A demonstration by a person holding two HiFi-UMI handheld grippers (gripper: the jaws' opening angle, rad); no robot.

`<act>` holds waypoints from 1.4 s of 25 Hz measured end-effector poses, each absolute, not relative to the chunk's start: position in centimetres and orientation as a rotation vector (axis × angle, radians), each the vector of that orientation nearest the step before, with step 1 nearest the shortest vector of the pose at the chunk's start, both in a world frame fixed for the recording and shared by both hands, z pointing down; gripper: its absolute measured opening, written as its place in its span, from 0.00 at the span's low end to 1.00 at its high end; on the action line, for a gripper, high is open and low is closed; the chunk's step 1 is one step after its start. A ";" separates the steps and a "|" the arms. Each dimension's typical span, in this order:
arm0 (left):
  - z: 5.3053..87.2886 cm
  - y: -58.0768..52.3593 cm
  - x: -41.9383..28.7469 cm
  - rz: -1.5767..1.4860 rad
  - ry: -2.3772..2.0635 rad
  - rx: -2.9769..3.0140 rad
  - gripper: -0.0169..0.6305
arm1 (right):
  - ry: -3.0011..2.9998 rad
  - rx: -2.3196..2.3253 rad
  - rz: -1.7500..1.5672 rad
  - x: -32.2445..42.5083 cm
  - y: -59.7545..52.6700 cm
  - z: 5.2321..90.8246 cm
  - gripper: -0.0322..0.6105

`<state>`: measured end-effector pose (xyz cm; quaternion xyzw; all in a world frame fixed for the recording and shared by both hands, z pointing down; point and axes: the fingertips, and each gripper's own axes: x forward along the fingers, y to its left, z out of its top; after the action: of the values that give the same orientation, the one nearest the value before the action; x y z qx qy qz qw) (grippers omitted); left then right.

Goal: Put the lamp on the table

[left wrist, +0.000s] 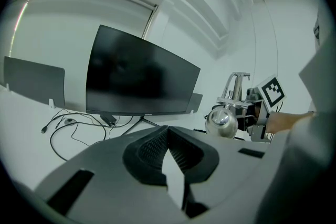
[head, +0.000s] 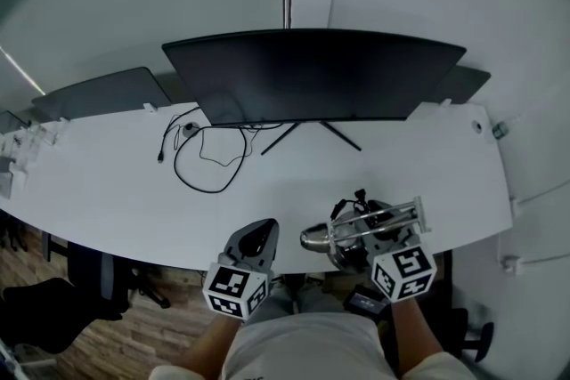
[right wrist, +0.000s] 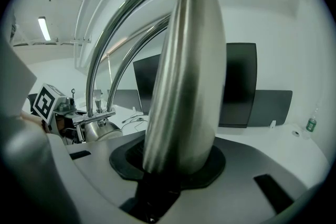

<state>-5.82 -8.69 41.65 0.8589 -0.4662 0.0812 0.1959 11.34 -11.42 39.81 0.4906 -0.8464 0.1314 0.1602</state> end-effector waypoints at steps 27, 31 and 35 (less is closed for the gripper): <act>47.6 -15.0 -7.7 0.264 -1.340 2.326 0.03 | -2.396 1.353 0.359 8.5 -20.3 45.5 0.26; 48.7 -15.2 -8.1 0.268 -1.341 2.308 0.03 | -2.391 1.349 0.352 8.1 -21.0 46.6 0.26; 49.8 -15.3 -8.4 0.281 -1.335 2.288 0.03 | -2.391 1.345 0.362 7.9 -21.5 47.6 0.26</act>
<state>-8.41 -15.25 49.83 0.8345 -0.4870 0.1026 0.2365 7.86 -21.54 47.59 0.4777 -0.8490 0.1285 0.1859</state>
